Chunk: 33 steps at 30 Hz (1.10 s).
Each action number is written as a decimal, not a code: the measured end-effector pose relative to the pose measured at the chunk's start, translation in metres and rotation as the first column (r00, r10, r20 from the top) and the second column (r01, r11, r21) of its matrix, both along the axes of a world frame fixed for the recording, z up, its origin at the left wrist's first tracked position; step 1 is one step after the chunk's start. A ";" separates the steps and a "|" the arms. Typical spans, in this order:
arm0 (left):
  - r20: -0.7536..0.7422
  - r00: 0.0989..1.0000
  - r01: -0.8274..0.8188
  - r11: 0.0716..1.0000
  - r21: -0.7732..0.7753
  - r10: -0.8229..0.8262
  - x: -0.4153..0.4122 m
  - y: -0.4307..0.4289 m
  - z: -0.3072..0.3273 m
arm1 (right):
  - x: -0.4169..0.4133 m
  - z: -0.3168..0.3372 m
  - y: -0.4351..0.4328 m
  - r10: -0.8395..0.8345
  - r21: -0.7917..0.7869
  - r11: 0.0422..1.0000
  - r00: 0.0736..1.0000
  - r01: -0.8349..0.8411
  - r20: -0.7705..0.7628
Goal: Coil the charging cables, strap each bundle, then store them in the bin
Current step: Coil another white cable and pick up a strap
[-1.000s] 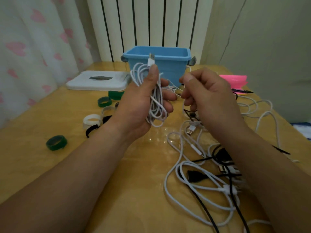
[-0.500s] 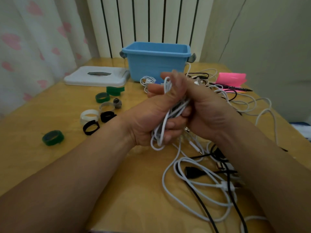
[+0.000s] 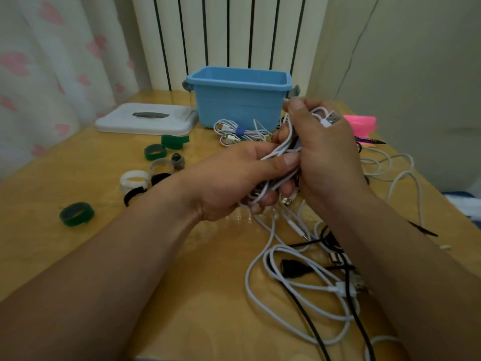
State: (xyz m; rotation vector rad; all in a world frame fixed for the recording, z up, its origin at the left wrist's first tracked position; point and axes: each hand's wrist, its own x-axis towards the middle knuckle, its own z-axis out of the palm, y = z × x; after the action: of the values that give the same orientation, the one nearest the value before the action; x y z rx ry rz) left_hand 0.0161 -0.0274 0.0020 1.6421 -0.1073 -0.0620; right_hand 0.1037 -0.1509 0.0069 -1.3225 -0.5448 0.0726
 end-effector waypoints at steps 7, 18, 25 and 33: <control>-0.019 0.999 -0.042 0.996 0.079 0.044 -0.003 -0.010 -0.008 | 0.000 0.012 0.000 0.407 0.307 0.904 0.821 -0.298 -0.401; 0.346 0.881 -0.411 0.884 0.222 0.323 -0.004 0.009 0.001 | -0.007 0.065 0.051 0.311 0.158 0.950 0.848 -0.268 -0.429; 0.226 0.925 -0.344 0.927 0.147 0.307 -0.013 0.031 -0.001 | -0.006 0.058 0.082 0.346 0.092 0.932 0.791 -0.350 -0.504; 0.291 0.840 -0.532 0.802 0.272 0.458 0.002 0.027 -0.009 | 0.009 0.048 0.093 0.272 -0.058 0.946 0.879 -0.319 -0.393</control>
State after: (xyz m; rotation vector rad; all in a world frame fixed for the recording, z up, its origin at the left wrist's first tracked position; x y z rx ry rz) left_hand 0.0180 0.0001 -0.0070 1.9775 0.1911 0.5322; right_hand 0.1131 -0.0582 0.0548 -1.2901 -0.4086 0.6144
